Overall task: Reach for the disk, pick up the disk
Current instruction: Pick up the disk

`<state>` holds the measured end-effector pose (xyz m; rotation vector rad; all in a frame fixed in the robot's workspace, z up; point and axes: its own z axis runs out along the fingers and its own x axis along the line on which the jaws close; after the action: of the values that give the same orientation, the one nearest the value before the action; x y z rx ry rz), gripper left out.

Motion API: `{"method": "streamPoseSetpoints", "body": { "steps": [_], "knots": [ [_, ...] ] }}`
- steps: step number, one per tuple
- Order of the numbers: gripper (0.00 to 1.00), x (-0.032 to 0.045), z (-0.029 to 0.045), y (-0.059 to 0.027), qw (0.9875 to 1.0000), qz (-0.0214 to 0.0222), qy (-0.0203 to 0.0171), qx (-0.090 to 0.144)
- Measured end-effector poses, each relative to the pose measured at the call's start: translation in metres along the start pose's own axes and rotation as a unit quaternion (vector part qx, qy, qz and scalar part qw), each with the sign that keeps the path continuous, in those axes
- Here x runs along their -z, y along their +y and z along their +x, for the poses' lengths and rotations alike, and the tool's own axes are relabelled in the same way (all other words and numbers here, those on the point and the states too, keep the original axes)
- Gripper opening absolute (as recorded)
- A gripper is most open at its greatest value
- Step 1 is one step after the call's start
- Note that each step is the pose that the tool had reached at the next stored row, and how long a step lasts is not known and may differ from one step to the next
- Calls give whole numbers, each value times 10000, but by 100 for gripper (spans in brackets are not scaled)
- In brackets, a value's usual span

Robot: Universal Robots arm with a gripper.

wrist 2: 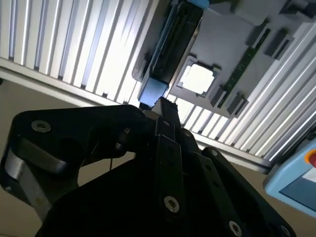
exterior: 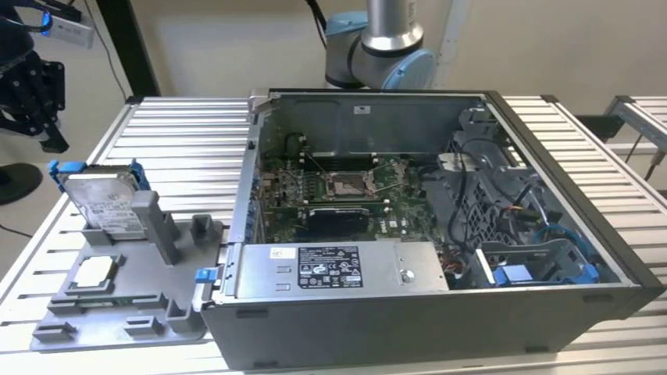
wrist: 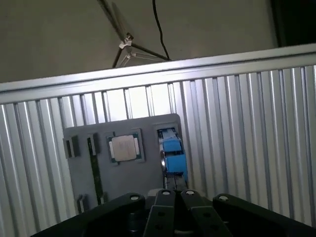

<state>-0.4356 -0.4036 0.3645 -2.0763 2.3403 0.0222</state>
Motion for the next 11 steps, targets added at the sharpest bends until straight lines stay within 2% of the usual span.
{"method": "streamPoseSetpoints", "body": {
  "steps": [3, 11],
  "knots": [
    [0, 0, 0, 0, 9999, -2, 1, 166],
    [0, -1, 0, 0, 9998, -2, -1, 180]
  ]
}}
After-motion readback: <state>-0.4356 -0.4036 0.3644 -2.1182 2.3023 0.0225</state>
